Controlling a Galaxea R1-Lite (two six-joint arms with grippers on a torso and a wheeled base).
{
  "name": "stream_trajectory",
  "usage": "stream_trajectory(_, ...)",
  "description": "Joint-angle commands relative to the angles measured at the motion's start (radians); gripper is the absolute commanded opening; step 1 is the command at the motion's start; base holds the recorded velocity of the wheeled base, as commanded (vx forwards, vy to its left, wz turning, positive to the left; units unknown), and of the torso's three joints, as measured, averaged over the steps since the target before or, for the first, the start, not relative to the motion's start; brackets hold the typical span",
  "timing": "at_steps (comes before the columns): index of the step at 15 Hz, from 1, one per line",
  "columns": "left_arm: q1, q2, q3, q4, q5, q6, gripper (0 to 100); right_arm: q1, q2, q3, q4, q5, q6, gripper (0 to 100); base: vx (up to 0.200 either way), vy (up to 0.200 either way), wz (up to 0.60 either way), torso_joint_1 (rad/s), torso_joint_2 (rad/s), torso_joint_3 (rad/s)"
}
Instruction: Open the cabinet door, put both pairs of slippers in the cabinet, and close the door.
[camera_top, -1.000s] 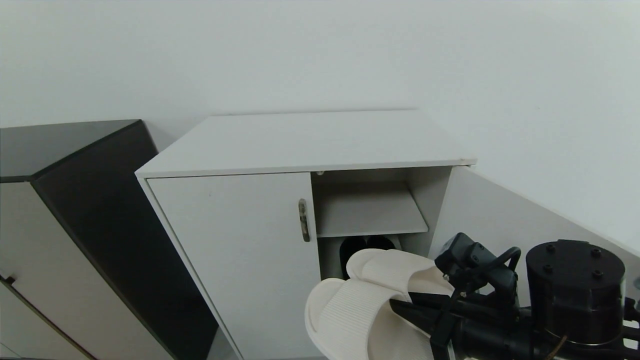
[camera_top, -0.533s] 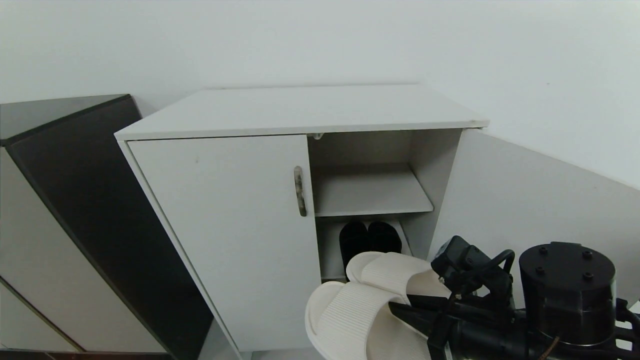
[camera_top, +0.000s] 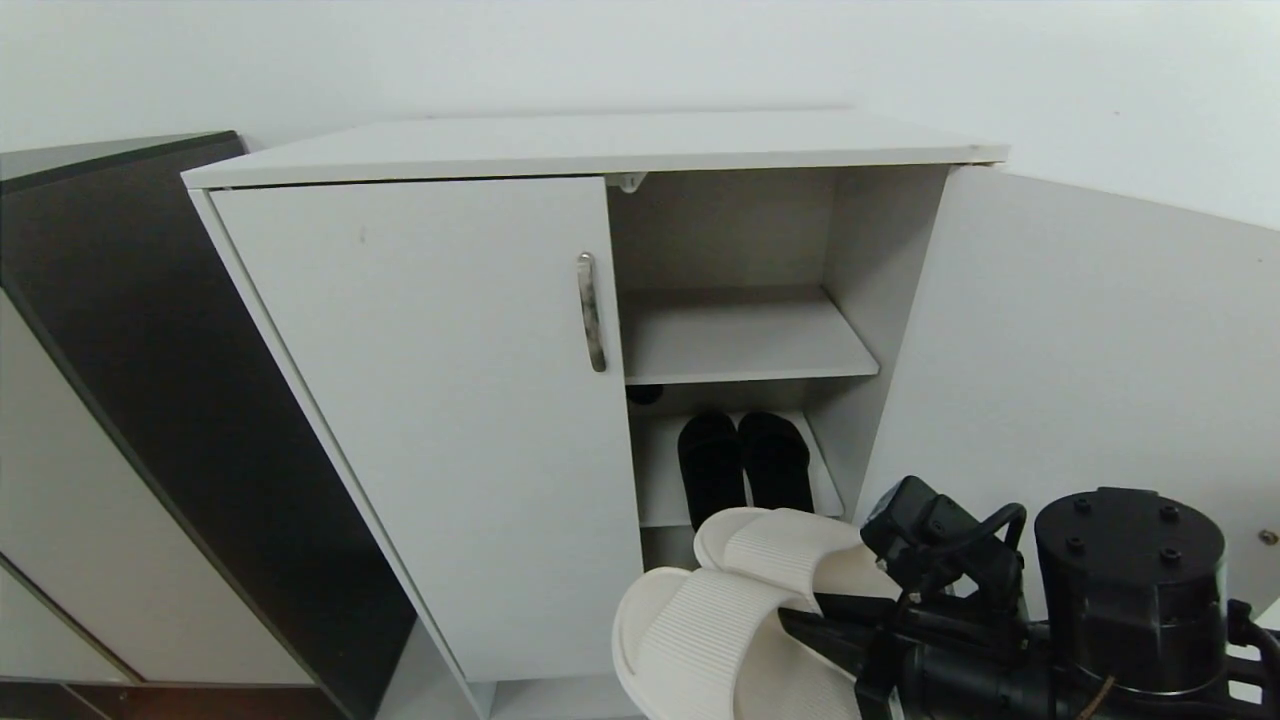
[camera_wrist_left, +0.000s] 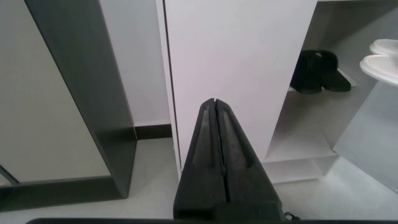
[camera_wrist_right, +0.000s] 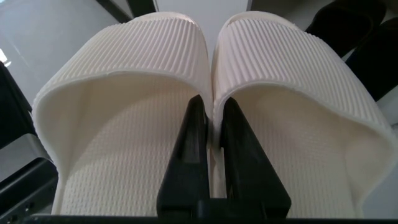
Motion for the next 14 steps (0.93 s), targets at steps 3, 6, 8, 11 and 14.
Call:
stream_trajectory(3, 0.000, 0.000, 0.000, -0.001, 0.000, 0.001, 0, -0.001, 0.003, 0.004, -0.002, 0.001, 0.001, 0, 0.000, 0.000, 0.00, -0.002, 0.06, 0.049)
stream_trajectory(6, 0.000, 0.000, 0.000, -0.001, 0.000, 0.001, 0, -0.002, 0.049, -0.022, -0.002, -0.049, -0.016, 0, 0.000, 0.000, 0.00, 0.000, 0.00, 0.000)
stream_trajectory(8, 0.000, 0.000, 0.000, -0.001, 0.000, 0.001, 0, 0.019, 0.167, -0.184, 0.027, -0.293, 0.090, 0, 0.000, 0.000, 0.00, 0.000, 0.00, 0.000)
stream_trajectory(11, 0.000, 0.000, 0.000, -0.001, 0.000, 0.001, 0, 0.071, 0.285, -0.473, 0.232, -0.678, 0.195, 0, 0.000, 0.000, 0.00, 0.000, 0.00, 0.000)
stream_trajectory(14, 0.000, 0.000, 0.000, -0.001, -0.001, 0.001, 0, 0.071, 0.304, -0.652, 0.291, -0.806, 0.212, 0, 0.000, 0.000, 0.00, 0.000, 0.00, 0.000)
